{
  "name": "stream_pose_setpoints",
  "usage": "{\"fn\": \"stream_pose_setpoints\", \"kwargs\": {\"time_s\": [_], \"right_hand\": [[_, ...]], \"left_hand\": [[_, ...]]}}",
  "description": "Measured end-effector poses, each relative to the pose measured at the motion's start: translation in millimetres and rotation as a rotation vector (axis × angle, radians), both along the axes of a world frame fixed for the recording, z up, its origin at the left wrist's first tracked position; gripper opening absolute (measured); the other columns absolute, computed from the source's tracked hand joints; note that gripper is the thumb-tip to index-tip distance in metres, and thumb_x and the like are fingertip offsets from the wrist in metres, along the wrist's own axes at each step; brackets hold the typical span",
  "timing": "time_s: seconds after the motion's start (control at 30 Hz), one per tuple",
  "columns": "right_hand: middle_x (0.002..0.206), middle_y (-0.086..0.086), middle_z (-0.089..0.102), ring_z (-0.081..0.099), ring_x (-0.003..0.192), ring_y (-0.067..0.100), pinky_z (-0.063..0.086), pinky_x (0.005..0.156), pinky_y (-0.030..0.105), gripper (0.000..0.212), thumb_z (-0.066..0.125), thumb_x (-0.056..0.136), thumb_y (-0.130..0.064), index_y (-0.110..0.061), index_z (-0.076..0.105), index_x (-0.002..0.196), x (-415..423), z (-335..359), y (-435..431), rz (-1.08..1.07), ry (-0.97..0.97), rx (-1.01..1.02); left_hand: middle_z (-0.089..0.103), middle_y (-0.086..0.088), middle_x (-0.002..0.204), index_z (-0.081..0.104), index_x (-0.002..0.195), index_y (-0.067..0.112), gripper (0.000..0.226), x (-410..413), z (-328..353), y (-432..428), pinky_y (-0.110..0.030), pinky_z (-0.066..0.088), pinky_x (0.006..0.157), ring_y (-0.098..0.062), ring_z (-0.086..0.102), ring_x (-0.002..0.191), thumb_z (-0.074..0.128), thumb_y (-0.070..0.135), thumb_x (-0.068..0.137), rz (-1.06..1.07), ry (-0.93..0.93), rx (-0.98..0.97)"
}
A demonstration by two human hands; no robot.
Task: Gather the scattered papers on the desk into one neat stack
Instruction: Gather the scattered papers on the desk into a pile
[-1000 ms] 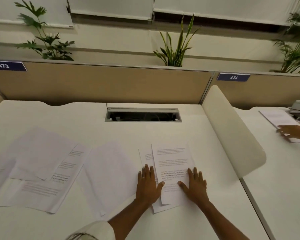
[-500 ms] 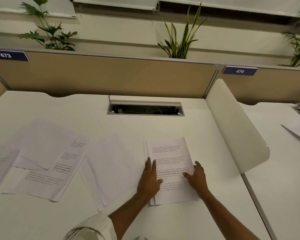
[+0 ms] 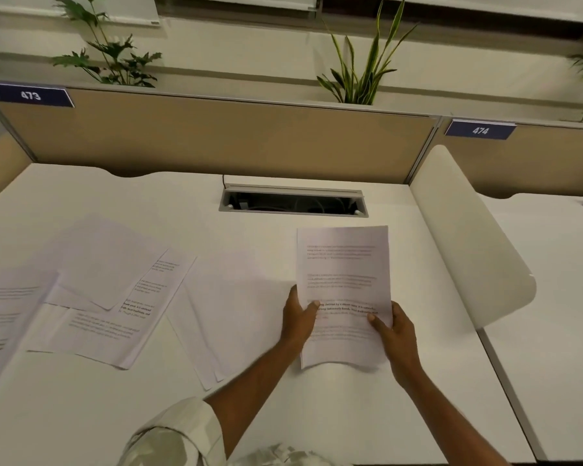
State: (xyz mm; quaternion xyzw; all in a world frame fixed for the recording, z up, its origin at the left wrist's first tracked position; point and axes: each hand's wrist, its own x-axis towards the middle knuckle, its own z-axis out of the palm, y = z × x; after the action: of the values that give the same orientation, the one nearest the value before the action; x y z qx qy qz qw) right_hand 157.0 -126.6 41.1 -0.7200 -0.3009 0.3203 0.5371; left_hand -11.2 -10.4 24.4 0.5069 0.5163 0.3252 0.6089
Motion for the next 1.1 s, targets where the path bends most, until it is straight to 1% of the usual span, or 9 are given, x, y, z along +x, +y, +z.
{"fn": "stream_pose_setpoints", "kwargs": {"time_s": [0.17,0.27,0.4,0.5,0.63,0.8,0.9,1.0,1.1], "right_hand": [[0.117,0.001,0.074,0.072,0.104,0.014,0.061,0.081,0.027,0.038,0.071,0.095,-0.009,-0.015,0.061,0.130,-4,16,-12,0.046,0.054,0.127],[0.121,0.004,0.071,0.069,0.111,0.019,0.059,0.089,0.035,0.044,0.072,0.093,-0.006,-0.019,0.059,0.133,-5,10,-20,0.077,0.048,0.113],[0.116,0.000,0.071,0.066,0.112,0.023,0.059,0.089,0.033,0.034,0.066,0.098,-0.007,-0.020,0.062,0.129,-19,-2,-24,0.078,0.026,0.074],[0.120,-0.001,0.073,0.069,0.111,0.017,0.059,0.090,0.033,0.033,0.065,0.099,-0.015,-0.019,0.062,0.132,-30,-1,-17,0.052,0.017,0.065],[0.120,-0.002,0.072,0.071,0.106,0.015,0.059,0.077,0.021,0.034,0.071,0.096,-0.019,-0.018,0.060,0.129,-46,2,5,0.043,0.034,0.029],[0.110,0.003,0.072,0.068,0.109,0.030,0.056,0.092,0.044,0.026,0.072,0.095,-0.024,-0.018,0.062,0.118,-78,-29,36,0.012,0.029,-0.165],[0.123,0.013,0.067,0.063,0.116,0.032,0.046,0.095,0.036,0.048,0.077,0.091,-0.031,-0.006,0.059,0.128,-109,-51,53,0.060,-0.173,-0.354],[0.133,0.016,0.057,0.053,0.124,0.037,0.042,0.101,0.043,0.072,0.078,0.086,-0.045,-0.003,0.053,0.138,-145,-59,68,0.149,-0.370,-0.470],[0.138,0.013,0.048,0.048,0.125,0.036,0.045,0.096,0.046,0.087,0.079,0.081,-0.054,-0.007,0.044,0.145,-176,-54,79,0.185,-0.508,-0.562]], "left_hand": [[0.065,0.000,0.123,0.051,0.131,0.031,0.045,-10,27,-5,-0.037,0.061,0.089,-0.017,0.065,0.113,0.071,0.027,0.091,-0.152,-0.164,0.130],[0.065,0.001,0.124,0.050,0.134,0.027,0.058,-24,21,-11,-0.037,0.060,0.092,-0.014,0.063,0.115,0.079,0.030,0.084,-0.285,-0.121,0.172],[0.065,-0.001,0.125,0.051,0.135,0.025,0.050,-35,9,-21,-0.045,0.058,0.095,-0.017,0.063,0.117,0.071,0.032,0.089,-0.350,-0.024,0.187],[0.069,0.001,0.123,0.058,0.128,0.030,0.035,-44,10,-22,-0.041,0.058,0.096,-0.012,0.066,0.114,0.067,0.030,0.094,-0.290,-0.013,0.159],[0.069,0.008,0.127,0.057,0.133,0.026,0.038,-82,22,-12,-0.020,0.051,0.099,-0.001,0.064,0.116,0.066,0.026,0.096,-0.168,-0.037,0.193],[0.066,0.019,0.118,0.053,0.130,0.033,0.035,-161,28,15,-0.010,0.052,0.085,0.005,0.063,0.109,0.064,0.023,0.097,0.001,-0.012,0.166],[0.066,0.017,0.119,0.056,0.129,0.026,0.036,-209,26,35,-0.015,0.051,0.092,0.006,0.062,0.109,0.066,0.019,0.095,0.102,0.021,0.173],[0.070,0.006,0.118,0.061,0.129,0.017,0.036,-247,23,52,-0.031,0.053,0.098,-0.011,0.066,0.111,0.068,0.018,0.094,0.183,0.035,0.127],[0.069,0.005,0.114,0.061,0.129,0.017,0.035,-278,25,64,-0.030,0.053,0.094,-0.004,0.065,0.101,0.067,0.014,0.095,0.261,0.023,0.105]]}}
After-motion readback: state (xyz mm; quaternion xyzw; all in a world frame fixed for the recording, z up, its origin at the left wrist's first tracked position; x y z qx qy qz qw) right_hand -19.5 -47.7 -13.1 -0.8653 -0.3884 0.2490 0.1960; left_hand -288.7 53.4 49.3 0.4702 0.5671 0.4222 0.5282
